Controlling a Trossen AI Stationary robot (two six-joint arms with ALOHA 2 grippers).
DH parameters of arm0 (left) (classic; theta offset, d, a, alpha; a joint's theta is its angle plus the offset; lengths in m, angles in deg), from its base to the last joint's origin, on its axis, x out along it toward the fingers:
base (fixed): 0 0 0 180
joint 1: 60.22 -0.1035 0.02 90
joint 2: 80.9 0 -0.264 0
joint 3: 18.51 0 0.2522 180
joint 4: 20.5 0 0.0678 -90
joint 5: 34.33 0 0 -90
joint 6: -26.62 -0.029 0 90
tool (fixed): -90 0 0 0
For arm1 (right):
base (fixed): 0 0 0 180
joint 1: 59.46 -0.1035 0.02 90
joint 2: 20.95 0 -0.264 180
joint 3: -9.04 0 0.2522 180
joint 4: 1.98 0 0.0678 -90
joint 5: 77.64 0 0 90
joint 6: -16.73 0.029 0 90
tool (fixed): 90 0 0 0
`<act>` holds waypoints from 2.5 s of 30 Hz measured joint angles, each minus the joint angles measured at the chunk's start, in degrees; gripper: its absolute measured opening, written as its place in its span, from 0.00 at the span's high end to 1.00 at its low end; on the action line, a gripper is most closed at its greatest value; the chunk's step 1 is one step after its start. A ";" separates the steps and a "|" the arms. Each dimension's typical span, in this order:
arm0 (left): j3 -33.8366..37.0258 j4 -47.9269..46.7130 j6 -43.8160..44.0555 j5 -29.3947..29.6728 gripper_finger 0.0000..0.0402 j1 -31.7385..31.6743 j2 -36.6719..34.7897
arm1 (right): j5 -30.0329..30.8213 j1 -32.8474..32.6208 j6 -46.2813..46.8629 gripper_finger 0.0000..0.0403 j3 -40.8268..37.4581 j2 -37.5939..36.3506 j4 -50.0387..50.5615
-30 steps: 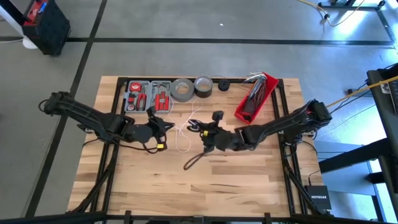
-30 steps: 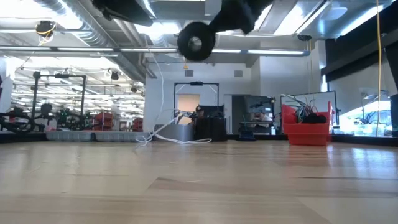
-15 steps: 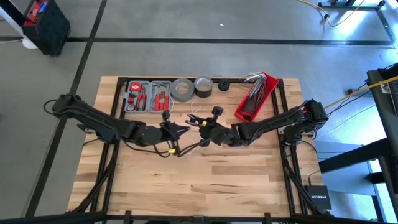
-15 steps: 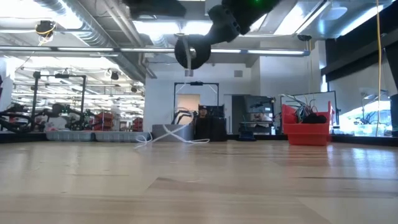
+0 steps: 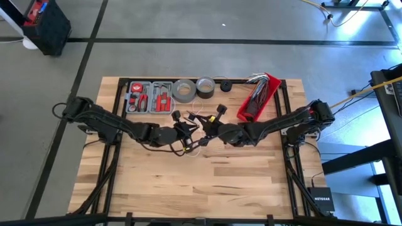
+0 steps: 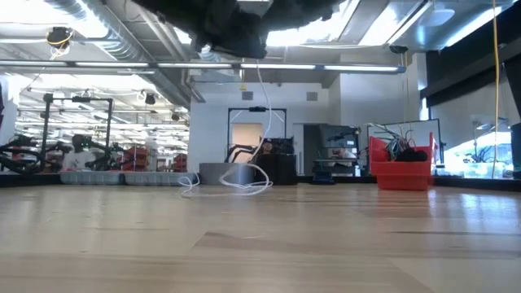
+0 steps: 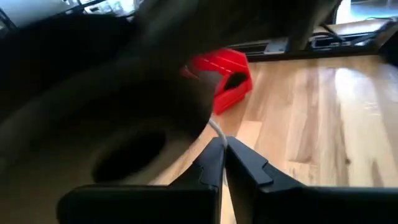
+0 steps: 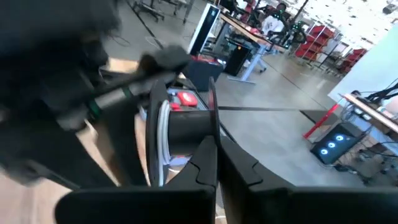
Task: Coil cords
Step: Coil the white wire onto the black spool
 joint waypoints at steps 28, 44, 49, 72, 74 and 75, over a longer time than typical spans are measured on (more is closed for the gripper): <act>-0.04 -10.37 -4.33 8.49 0.99 -0.90 -0.96 | -4.85 -6.80 -4.28 0.99 -0.04 -15.58 3.11; 0.13 -15.87 1.83 5.29 0.99 7.18 -17.11 | -1.78 -7.05 4.34 0.99 0.23 -6.49 21.56; 0.13 -15.76 2.94 4.89 0.99 8.56 -16.54 | -1.78 -3.84 4.50 0.99 0.14 -1.91 18.80; 0.00 -1.50 0.55 -1.21 1.00 5.65 -7.19 | -2.90 0.78 5.87 0.99 0.01 3.02 6.18; -0.02 -0.60 0.14 -1.31 0.99 5.02 -5.90 | -2.89 0.81 5.87 0.99 0.01 3.02 4.37; -0.03 -0.01 0.08 -1.32 0.99 4.61 -5.15 | -2.89 0.83 5.81 0.99 0.01 3.00 3.44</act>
